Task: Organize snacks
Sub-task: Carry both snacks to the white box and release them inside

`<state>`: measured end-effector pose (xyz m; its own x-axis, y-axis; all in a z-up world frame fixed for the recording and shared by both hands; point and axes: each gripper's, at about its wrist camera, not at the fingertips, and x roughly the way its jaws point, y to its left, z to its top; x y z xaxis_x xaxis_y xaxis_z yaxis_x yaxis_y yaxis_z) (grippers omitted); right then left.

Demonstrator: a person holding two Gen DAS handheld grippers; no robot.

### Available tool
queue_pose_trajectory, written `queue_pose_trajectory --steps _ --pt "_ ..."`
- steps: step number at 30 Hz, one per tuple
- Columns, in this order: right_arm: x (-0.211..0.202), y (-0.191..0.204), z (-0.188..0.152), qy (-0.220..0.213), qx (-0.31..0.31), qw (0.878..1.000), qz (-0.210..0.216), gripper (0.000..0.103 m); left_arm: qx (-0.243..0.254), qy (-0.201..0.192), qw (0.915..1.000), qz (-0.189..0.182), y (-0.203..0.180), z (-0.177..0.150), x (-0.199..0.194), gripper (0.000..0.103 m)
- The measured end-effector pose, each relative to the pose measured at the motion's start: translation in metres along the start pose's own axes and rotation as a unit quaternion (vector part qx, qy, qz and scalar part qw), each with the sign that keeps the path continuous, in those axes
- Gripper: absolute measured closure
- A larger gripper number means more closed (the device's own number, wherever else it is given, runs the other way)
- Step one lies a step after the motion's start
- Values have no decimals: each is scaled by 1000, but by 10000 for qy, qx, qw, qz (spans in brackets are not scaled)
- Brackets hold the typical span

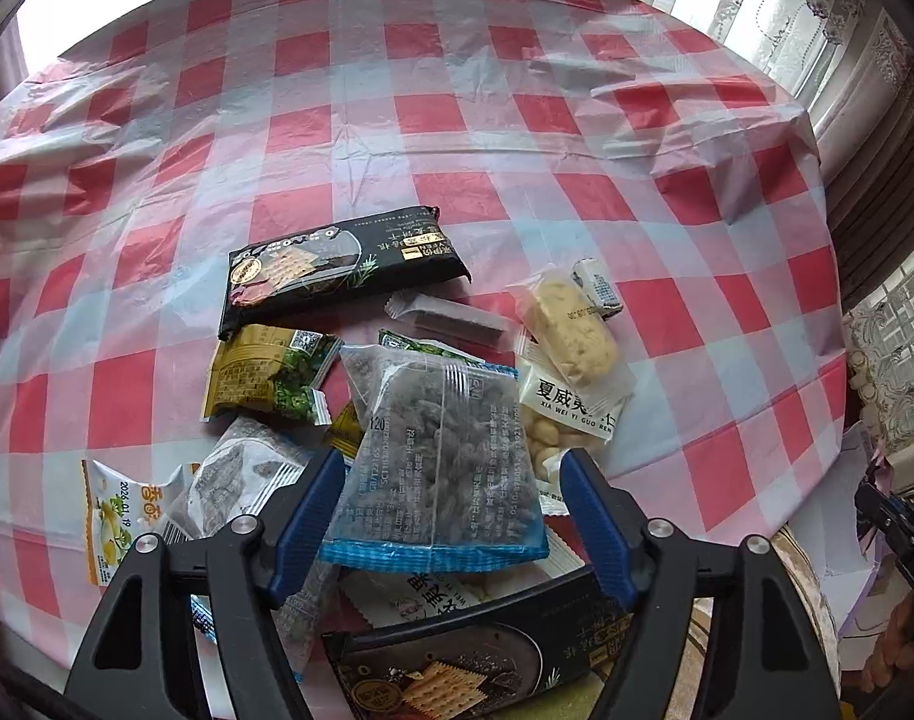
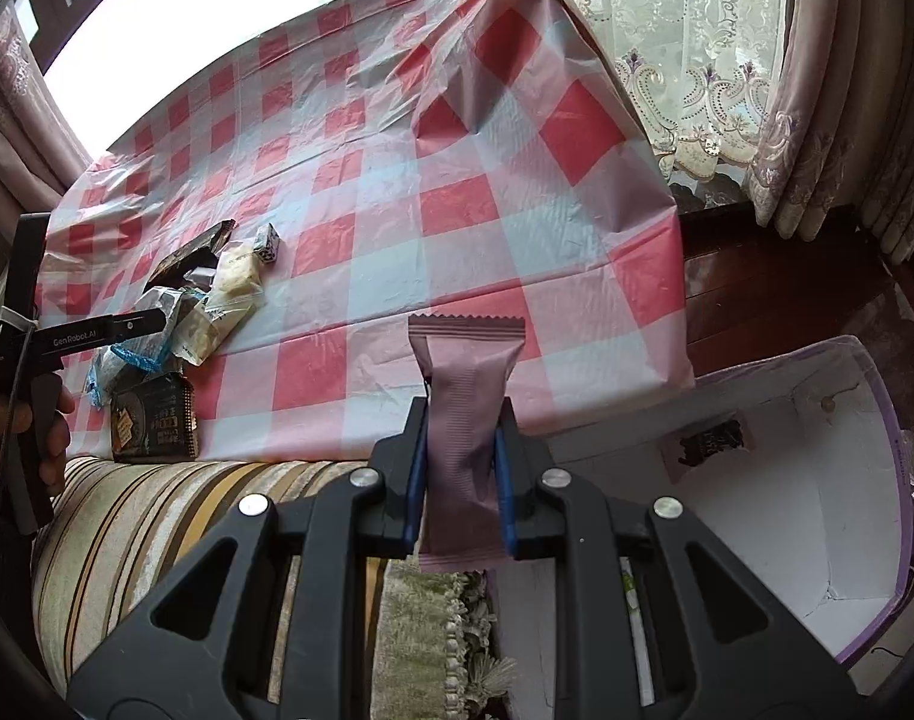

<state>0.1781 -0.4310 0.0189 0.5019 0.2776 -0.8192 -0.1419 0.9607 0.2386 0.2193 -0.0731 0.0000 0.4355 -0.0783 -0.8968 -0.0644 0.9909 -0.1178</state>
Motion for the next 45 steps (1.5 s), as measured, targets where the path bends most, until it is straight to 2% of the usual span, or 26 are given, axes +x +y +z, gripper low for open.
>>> queue_pose_trajectory --steps 2,4,9,15,18,20,22,26,29,33,38,40,41,42,44,45 --pt "-5 -9 -3 -45 72 9999 -56 80 109 60 9998 128 -6 7 7 29" --pt "-10 -18 -6 -90 151 9998 -101 80 387 163 9980 476 -13 10 17 45" --pt "-18 -43 -12 -163 396 9988 -247 80 401 72 9982 430 -11 10 14 59" --pt "-24 -73 -21 -202 697 9965 -408 80 215 -221 9983 500 -9 10 -3 62" --pt "-25 -87 -25 -194 826 9948 -569 80 147 -524 9969 573 -14 10 -21 62" --pt "-23 -97 -29 -150 917 9931 -714 80 185 -688 9966 409 -25 10 -34 62" --pt "-21 -107 -33 -95 1042 9914 -787 80 356 -801 9961 95 -44 9 -46 62" --pt "-16 -118 -42 1 1131 9889 -960 80 840 -753 9917 -614 -99 2 -53 62" --pt "-13 -122 -47 61 1136 9873 -1105 80 1186 -526 9846 -1172 -144 -9 -47 62" --pt "-9 -129 -52 118 1194 9853 -1213 79 1643 -107 9711 -1726 -200 -29 -34 61" --pt "-10 -134 -53 75 1257 9847 -1201 77 2078 418 9543 -2107 -254 -55 -14 61" --pt "-10 -136 -53 63 1278 9838 -1254 70 2202 592 9485 -2198 -267 -64 -8 60" --pt "-10 -137 -52 43 1296 9834 -1272 58 2233 683 9461 -2246 -273 -67 -5 59" --pt "-12 -138 -51 8 1323 9827 -1293 41 2253 778 9435 -2302 -277 -70 -3 59" --pt "-15 -138 -50 -83 1351 9814 -1361 28 2265 868 9401 -2395 -283 -71 -1 57" --pt "-17 -138 -49 -107 1333 9813 -1383 28 2272 888 9391 -2422 -284 -71 -1 54"
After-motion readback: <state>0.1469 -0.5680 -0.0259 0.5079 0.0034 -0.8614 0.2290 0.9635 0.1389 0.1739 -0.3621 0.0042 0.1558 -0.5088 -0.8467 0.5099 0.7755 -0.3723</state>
